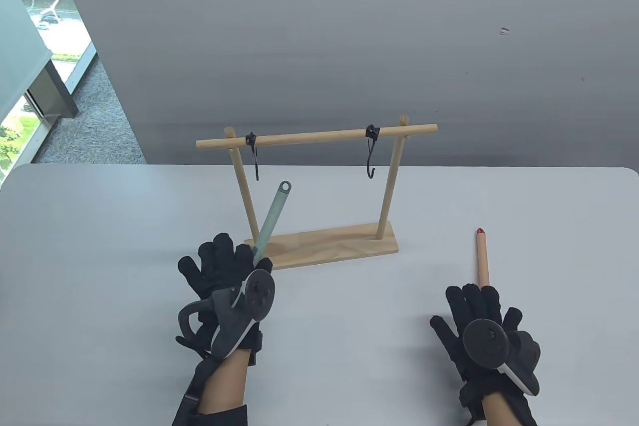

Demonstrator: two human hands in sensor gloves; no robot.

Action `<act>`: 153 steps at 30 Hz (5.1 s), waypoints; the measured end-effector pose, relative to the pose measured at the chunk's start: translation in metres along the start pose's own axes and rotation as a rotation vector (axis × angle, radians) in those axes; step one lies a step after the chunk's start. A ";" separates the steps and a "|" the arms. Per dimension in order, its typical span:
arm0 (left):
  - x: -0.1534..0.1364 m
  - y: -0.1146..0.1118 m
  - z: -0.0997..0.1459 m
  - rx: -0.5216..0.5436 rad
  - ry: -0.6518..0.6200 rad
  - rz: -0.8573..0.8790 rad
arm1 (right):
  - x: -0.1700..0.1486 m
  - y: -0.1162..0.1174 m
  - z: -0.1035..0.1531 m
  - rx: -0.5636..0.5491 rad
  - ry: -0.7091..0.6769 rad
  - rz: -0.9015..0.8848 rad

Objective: Hook cup brush handle onto s-hook

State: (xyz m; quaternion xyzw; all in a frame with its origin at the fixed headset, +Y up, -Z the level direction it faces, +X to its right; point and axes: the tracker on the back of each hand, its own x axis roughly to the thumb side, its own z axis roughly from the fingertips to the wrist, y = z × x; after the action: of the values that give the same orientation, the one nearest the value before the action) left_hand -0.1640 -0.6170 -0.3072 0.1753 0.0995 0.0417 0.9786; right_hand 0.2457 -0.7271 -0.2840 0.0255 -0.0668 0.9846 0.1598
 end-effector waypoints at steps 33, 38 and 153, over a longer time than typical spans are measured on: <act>-0.007 0.010 -0.009 -0.047 0.119 0.037 | -0.001 0.002 -0.003 0.024 -0.005 -0.001; -0.007 0.010 -0.010 -0.065 0.123 0.035 | -0.001 0.002 -0.002 0.026 -0.006 0.002; 0.018 -0.113 0.076 -0.447 -0.421 0.164 | -0.051 0.025 -0.123 0.312 0.772 0.270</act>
State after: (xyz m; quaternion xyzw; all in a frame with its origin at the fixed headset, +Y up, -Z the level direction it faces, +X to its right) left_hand -0.1249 -0.7463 -0.2807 -0.0319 -0.1313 0.1043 0.9853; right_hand 0.2828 -0.7492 -0.4123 -0.3297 0.1445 0.9322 0.0374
